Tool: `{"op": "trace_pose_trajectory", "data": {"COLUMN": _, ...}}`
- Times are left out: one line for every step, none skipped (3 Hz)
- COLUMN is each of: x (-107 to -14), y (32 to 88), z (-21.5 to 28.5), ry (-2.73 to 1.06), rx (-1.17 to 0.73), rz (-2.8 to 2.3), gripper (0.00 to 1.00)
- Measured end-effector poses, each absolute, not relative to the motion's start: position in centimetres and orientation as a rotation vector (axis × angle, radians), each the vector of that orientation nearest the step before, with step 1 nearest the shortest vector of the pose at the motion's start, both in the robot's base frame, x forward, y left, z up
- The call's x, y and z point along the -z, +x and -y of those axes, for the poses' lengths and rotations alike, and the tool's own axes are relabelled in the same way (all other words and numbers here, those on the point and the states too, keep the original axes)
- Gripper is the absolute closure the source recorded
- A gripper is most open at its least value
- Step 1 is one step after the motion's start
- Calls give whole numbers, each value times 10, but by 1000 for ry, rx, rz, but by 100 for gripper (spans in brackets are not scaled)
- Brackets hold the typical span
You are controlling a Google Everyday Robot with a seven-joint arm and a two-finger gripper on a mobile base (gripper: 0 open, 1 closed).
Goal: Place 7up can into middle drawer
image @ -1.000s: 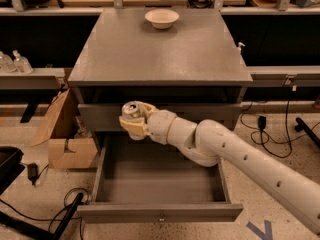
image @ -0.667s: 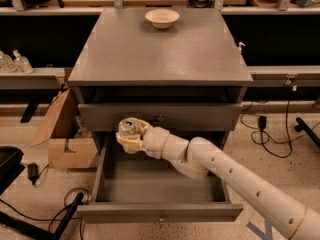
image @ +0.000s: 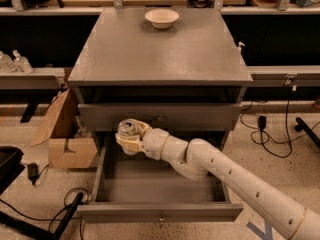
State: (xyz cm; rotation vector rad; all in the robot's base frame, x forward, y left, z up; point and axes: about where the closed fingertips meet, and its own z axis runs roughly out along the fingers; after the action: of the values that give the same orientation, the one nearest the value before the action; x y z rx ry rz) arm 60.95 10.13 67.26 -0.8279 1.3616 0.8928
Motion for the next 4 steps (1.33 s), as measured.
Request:
{"op": "trace_pose_trajectory", "data": {"x": -653, "y": 611, "z": -116, "ry": -839, "rx": -941, "rz": -1357, "gripper": 100}}
{"op": "trace_pose_trajectory", "data": {"x": -605, "y": 614, "z": -156, "ry": -927, "rx": -1047, "rz": -1348, "gripper": 100}}
{"op": "trace_pose_trajectory", "data": {"x": -560, "y": 614, "z": -191, "ry": -1070, "rx": -1111, "rz": -1363, "gripper": 100}}
{"op": "trace_pose_trajectory", "data": {"x": -524, "y": 615, "z": -208, "ry": -1155, "rx": -1140, "rz": -1389, "gripper": 100}}
